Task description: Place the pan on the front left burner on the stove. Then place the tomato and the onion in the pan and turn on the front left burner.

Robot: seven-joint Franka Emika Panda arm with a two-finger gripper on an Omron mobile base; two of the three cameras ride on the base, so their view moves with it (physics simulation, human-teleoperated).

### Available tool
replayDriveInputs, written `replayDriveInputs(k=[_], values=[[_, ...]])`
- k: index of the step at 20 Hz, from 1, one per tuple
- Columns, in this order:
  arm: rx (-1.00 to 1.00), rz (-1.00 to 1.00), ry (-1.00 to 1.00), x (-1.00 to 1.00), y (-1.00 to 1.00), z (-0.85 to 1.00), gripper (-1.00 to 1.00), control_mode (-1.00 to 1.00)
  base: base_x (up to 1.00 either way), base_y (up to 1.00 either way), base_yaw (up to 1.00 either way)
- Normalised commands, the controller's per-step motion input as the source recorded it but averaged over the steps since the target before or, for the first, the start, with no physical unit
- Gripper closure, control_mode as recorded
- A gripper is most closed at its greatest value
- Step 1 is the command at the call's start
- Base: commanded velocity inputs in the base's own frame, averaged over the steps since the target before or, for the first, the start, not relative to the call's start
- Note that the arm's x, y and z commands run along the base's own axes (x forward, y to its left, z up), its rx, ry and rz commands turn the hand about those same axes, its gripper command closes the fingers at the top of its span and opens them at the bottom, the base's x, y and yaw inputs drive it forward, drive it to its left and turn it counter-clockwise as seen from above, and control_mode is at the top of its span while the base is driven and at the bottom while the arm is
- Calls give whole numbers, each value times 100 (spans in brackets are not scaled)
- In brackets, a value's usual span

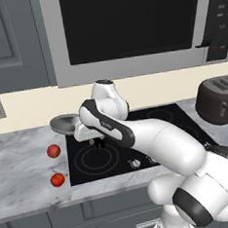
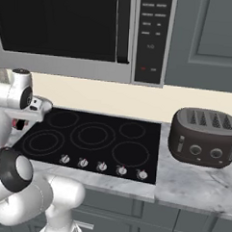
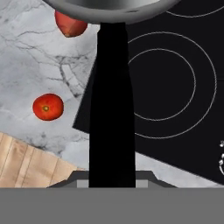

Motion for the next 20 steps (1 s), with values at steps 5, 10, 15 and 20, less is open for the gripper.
replayDriveInputs(k=[5,10,15,20], values=[[0,15,0,0,-40,-1,100,-100,0,0,0],[0,14,-1,0,-36,0,100,-100,0,0,0],[0,6,0,-14,-6,0,100,-100,0,0,0],[0,3,4,-19,0,0,100,-100,0,0,0]])
